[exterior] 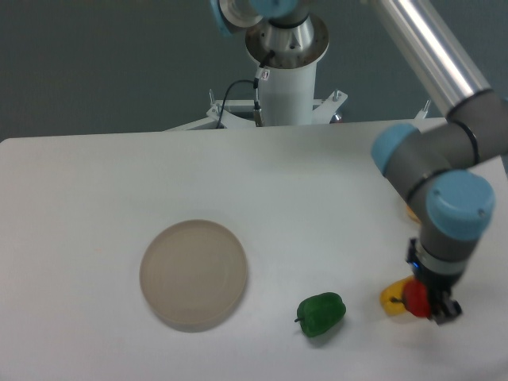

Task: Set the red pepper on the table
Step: 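Lift the red bell pepper in the gripper and carry it toward the table center, then move the held red pepper beside the green pepper and lower it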

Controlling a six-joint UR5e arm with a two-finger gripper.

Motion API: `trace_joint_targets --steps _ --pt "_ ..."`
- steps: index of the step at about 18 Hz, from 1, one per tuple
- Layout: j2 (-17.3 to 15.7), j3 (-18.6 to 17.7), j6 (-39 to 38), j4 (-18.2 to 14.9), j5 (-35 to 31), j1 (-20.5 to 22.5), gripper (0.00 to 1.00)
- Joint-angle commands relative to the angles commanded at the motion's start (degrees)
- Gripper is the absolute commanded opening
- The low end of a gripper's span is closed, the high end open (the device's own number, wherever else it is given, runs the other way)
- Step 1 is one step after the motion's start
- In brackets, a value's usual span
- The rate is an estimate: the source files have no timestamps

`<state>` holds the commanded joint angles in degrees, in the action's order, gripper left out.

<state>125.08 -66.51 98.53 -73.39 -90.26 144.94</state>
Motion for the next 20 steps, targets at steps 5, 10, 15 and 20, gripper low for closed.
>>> trace_joint_targets --steps 5,10,15,20 --pt "-5.5 -9.3 -3.3 0.4 0.1 -1.3 0.67" --pt "-9.0 -17.5 -8.1 6.1 3.0 -2.6 0.67" --pt "-11.5 -23.7 -14.1 10.2 3.4 -4.5 0.67" --pt "-11.9 -27.8 -20.6 15.0 3.3 -7.6 0.67"
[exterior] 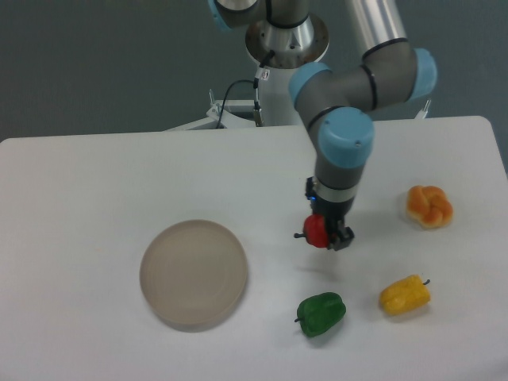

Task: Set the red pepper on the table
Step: 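Move the held red pepper beside the green pepper and lower it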

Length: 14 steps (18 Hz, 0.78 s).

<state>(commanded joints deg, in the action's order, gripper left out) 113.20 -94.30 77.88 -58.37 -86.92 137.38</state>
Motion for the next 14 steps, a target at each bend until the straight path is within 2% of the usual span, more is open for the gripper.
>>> trace_joint_targets --steps 8,14 --pt "1.4 -1.1 -2.1 0.7 -0.2 -1.1 0.67" --pt "2.5 -1.0 1.8 1.3 0.9 -0.5 0.67"
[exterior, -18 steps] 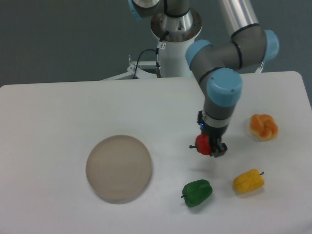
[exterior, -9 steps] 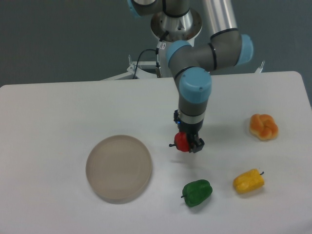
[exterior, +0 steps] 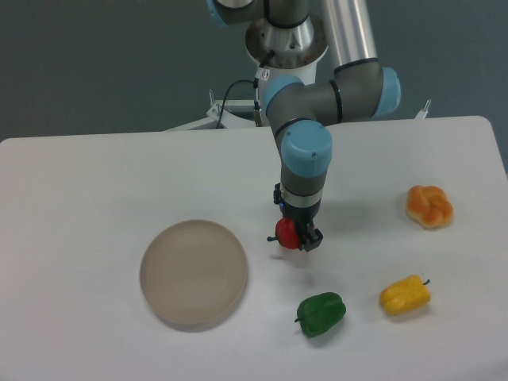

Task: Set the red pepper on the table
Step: 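Move the held red pepper beside the green pepper and lower it, then set the red pepper on the table and open the gripper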

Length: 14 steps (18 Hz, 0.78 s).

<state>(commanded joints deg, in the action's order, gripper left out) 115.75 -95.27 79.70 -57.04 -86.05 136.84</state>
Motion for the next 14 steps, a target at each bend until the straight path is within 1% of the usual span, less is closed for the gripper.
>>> trace_joint_targets --steps 2,4,6,14 --pt "0.4 0.0 4.0 0.0 1.0 0.6 0.67" --pt "1.0 0.1 5.8 0.0 2.5 1.5 0.67" --pt "1.1 0.0 5.8 0.0 3.4 1.9 0.67" --pt "1.7 0.0 5.6 0.0 4.0 2.7 0.69"
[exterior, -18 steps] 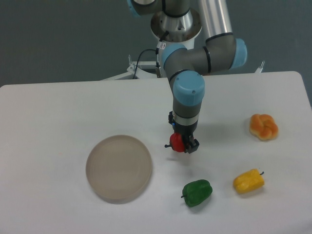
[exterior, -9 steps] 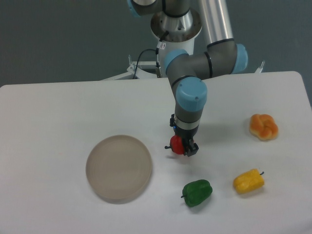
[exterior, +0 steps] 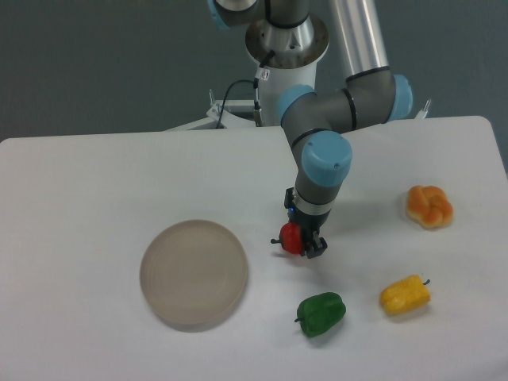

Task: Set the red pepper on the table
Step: 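Set the red pepper on the table and open the gripper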

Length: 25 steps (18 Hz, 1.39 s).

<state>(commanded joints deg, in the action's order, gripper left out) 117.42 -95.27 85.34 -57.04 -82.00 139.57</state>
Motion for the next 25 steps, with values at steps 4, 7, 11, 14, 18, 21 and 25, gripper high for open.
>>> trace_joint_targets --steps 4,7,11,14,18,21,25 --pt "0.1 0.0 -0.3 0.0 0.0 0.4 0.69" --pt "0.1 0.0 -0.3 0.0 0.0 0.3 0.69" --pt "0.2 -0.2 -0.2 0.0 0.0 0.4 0.7" --pt "0.2 -0.1 -0.2 0.0 -0.1 0.4 0.71" --pt "0.3 -0.1 0.2 0.0 -0.1 0.7 0.72" --pt "0.4 -0.1 0.0 0.0 -0.1 0.7 0.76" --pt "0.4 0.2 -0.3 -0.1 -0.1 0.7 0.87"
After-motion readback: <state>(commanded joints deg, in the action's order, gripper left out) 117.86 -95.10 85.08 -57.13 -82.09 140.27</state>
